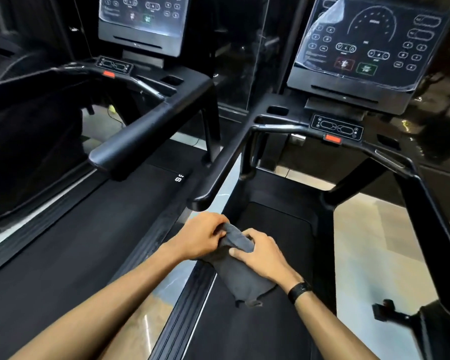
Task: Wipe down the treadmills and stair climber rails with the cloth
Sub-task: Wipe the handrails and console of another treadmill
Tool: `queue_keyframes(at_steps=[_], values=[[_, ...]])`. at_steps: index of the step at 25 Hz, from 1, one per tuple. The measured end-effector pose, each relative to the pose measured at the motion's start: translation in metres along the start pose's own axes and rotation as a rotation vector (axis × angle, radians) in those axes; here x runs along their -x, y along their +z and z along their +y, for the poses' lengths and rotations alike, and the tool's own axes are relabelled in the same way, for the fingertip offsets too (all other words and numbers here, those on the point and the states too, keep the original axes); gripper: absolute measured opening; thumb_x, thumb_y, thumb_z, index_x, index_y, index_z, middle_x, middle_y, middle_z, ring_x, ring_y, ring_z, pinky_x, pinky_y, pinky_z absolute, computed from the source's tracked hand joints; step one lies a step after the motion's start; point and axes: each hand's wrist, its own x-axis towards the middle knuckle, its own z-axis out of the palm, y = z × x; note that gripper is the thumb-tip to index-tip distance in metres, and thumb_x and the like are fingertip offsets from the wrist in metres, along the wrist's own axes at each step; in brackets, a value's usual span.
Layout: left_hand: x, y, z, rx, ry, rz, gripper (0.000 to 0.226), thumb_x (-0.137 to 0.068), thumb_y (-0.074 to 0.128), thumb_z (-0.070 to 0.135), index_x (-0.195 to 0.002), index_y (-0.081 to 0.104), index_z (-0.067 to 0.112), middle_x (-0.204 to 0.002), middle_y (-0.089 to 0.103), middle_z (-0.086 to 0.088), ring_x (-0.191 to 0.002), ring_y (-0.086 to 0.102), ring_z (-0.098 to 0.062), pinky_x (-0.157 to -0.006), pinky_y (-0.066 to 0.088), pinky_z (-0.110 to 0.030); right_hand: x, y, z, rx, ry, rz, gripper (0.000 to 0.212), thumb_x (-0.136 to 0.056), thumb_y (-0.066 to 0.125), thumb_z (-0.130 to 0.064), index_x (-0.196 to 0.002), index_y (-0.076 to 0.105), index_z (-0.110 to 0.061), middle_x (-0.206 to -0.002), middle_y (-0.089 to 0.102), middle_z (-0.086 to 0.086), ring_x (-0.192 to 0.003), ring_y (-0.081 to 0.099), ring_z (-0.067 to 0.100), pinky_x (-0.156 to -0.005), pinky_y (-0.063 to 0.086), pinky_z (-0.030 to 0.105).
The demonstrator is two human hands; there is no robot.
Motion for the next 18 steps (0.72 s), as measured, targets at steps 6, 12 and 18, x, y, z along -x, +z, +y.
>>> queue_keyframes(at_steps=[6, 12, 18], values=[[-0.037, 0.003, -0.021, -0.463, 0.235, -0.038, 0.033, -0.077, 0.053, 0.014, -0.105, 0.065, 0.029, -0.102, 0.064, 0.011, -0.101, 0.049, -0.016, -0.075, 0.028, -0.034, -0.017, 0.042, -0.009, -0.581, 0.152, -0.136, 0.064, -0.083, 0.08, -0.032, -0.137, 0.047, -0.031, -0.113, 0.072, 0.001, -0.099, 0.071, 0.016, -0.082, 0.061, 0.043], [-0.09, -0.018, -0.074, -0.455, 0.342, -0.148, 0.041, -0.079, 0.049, 0.01, -0.107, 0.068, 0.034, -0.122, 0.059, 0.015, -0.101, 0.052, -0.018, -0.079, 0.033, -0.033, -0.091, 0.092, -0.031, -1.455, 0.552, -0.002, 0.057, -0.092, 0.035, -0.073, -0.124, 0.054, -0.029, -0.11, 0.069, 0.023, -0.089, 0.073, 0.041, -0.07, 0.061, 0.051], [-0.124, -0.032, -0.109, -0.508, 0.566, -0.278, 0.037, -0.082, 0.052, 0.019, -0.11, 0.07, 0.034, -0.132, 0.059, 0.006, -0.102, 0.058, -0.02, -0.094, 0.038, -0.041, -0.183, 0.126, -0.048, -1.389, 0.668, 0.277, 0.056, -0.089, 0.049, -0.07, -0.122, 0.055, -0.025, -0.121, 0.065, 0.011, -0.108, 0.066, 0.021, -0.095, 0.055, 0.041]])
